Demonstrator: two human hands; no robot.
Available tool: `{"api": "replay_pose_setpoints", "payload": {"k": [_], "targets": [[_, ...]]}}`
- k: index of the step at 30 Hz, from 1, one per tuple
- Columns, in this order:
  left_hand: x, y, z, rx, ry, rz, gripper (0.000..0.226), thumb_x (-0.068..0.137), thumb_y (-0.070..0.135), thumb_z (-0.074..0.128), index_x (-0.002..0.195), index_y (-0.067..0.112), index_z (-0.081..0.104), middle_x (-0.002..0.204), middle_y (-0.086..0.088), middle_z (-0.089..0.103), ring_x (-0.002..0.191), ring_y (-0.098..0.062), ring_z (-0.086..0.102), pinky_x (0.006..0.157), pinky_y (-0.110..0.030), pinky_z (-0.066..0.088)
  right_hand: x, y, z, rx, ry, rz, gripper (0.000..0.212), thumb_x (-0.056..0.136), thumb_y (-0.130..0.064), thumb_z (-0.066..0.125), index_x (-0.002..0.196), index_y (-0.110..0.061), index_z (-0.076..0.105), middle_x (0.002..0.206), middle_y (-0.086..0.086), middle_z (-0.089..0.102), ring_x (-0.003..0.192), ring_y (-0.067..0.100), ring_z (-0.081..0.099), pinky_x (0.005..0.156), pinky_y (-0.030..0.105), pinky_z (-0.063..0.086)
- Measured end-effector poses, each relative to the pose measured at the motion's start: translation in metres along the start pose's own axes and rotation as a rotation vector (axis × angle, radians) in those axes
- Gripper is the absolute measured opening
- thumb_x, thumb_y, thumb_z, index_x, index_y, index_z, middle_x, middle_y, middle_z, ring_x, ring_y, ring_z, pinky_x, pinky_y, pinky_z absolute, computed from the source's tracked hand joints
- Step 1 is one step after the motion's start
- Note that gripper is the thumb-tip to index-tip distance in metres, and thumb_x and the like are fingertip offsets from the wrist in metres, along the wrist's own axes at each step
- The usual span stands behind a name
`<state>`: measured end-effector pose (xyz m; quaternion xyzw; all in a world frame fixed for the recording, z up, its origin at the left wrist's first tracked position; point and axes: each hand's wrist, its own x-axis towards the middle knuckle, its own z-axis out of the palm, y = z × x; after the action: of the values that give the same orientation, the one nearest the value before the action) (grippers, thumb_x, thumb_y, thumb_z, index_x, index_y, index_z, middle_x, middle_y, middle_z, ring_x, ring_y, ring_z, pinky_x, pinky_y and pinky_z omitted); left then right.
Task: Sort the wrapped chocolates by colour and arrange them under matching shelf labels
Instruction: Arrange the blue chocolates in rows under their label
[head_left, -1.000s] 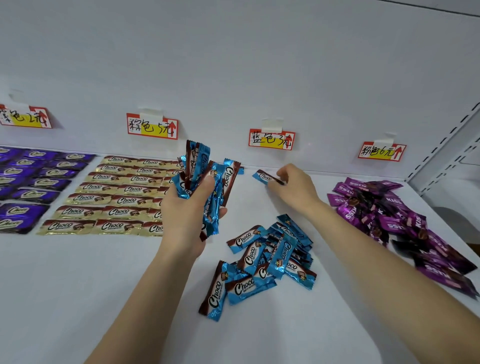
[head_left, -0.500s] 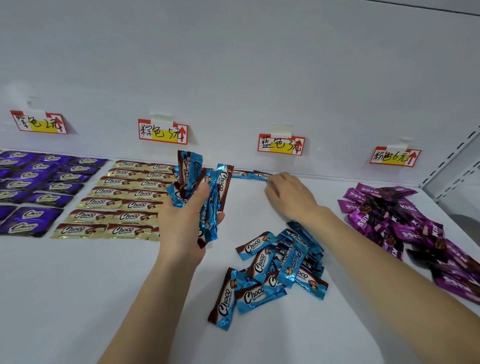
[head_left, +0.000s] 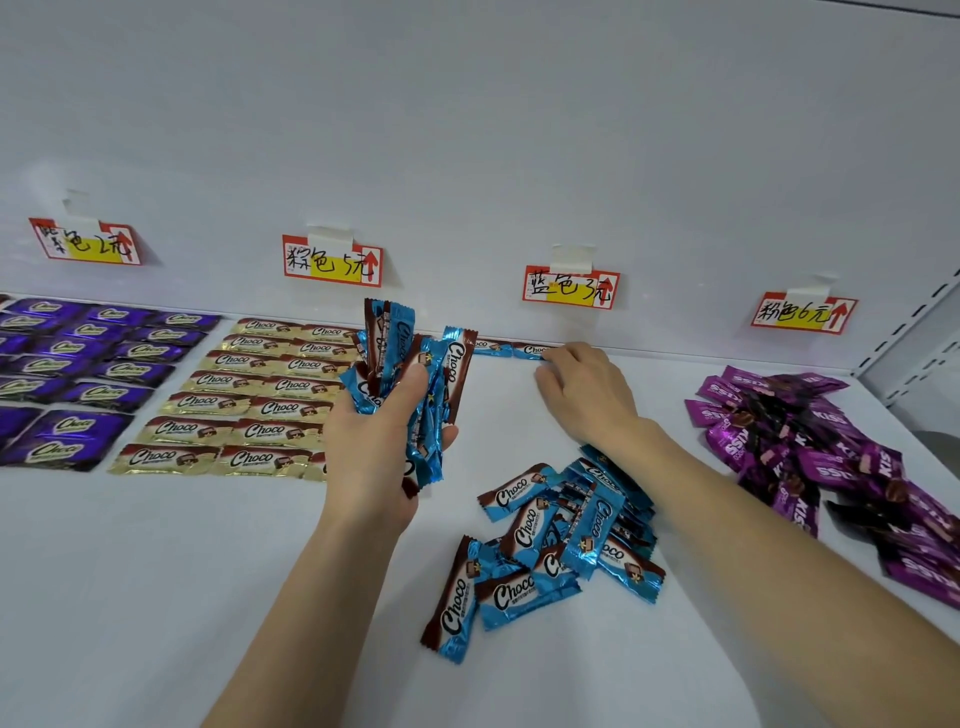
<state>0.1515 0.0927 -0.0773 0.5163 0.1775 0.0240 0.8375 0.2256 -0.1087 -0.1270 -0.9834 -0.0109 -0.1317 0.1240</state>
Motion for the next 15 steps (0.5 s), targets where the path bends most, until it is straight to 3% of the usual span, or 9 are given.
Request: {"api": "replay_pose_setpoints", "payload": {"k": [8, 11, 15], "targets": [[-0.001, -0.003, 0.001, -0.001, -0.037, -0.015, 0.021, 0.08, 0.024, 0.07, 0.095, 0.028, 0.056, 0.092, -0.001, 0.069, 0.068, -0.011, 0.071, 0.048, -0.025, 0.054, -0.001, 0.001, 0.0, 0.052, 0.015, 0.0, 0.037, 0.098, -0.025, 0.035, 0.126, -0.009, 0.05, 0.126, 0.01, 0.049, 0.112, 0.024, 0.043, 0.09, 0.034, 0.039], [-0.005, -0.002, 0.003, 0.003, -0.082, -0.034, 0.021, 0.081, 0.022, 0.07, 0.098, 0.025, 0.058, 0.089, -0.001, 0.07, 0.07, -0.013, 0.071, 0.048, -0.025, 0.053, -0.008, -0.009, -0.017, 0.223, 0.056, 0.012, 0.036, 0.098, -0.023, 0.039, 0.129, -0.008, 0.048, 0.129, 0.008, 0.048, 0.118, 0.02, 0.043, 0.096, 0.028, 0.036], [-0.018, 0.0, 0.006, -0.019, -0.146, -0.042, 0.018, 0.08, 0.019, 0.07, 0.093, 0.025, 0.059, 0.079, 0.001, 0.072, 0.07, -0.015, 0.072, 0.049, -0.027, 0.054, -0.037, -0.036, -0.063, 0.72, 0.085, 0.034, 0.017, 0.094, -0.029, 0.047, 0.086, -0.023, 0.061, 0.085, -0.008, 0.066, 0.084, 0.008, 0.062, 0.066, 0.006, 0.043]]}}
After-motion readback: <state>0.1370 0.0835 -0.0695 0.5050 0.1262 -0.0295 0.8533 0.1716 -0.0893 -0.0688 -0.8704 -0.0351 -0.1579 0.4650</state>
